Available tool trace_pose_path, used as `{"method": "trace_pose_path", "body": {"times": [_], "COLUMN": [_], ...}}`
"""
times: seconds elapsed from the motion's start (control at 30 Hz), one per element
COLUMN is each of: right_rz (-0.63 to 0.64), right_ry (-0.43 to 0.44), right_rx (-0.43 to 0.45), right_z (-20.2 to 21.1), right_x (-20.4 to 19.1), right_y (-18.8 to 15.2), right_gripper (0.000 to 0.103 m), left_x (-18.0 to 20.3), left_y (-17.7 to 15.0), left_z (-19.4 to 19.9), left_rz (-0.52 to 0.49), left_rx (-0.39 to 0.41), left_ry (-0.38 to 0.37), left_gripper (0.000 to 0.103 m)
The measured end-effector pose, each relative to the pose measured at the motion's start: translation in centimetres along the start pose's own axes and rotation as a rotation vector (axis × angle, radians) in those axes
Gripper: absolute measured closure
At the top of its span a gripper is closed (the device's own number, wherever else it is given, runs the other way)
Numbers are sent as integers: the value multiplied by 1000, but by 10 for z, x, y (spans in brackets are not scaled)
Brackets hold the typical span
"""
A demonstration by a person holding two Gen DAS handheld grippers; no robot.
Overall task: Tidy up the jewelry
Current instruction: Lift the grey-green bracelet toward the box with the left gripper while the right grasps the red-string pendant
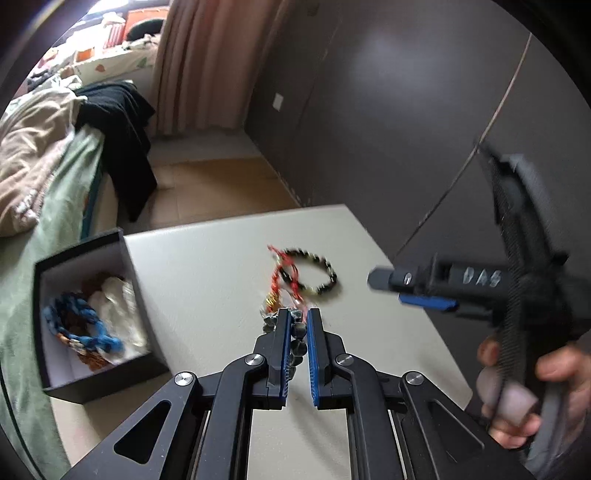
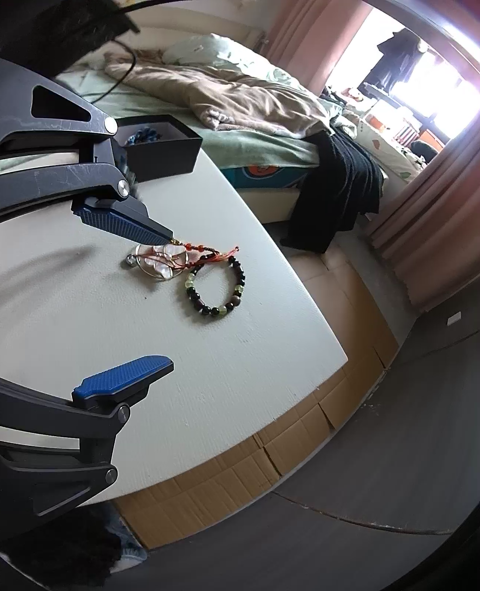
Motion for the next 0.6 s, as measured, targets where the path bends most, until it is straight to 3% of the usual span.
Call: {"method": "trace_pose_path", "body": {"times": [0.33, 0.6], "right_rz": [100, 123], "right_ry": [-26, -78], "right_rx": [-55, -79], "right_z": [-30, -56], "right_x": [-30, -33], "right_y": [-17, -22], "right_gripper": [40, 42], "left_x": [-46, -66], "left_y": [20, 23], "left_z": [36, 50], "left_rz": [103, 145], "left_rx": [91, 120], "left_ry": [36, 44], "left_gripper": [95, 95]}}
Point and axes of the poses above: each gripper's, at about its wrist camera, not at the fingertips, and z roughly against the way its jaws point, x to its right, y to its top, the point moved 10 cm from there along -z, roughly the way its jaws point, and after that the axes turned 4 degrees about -z, right-handed, at the moved point
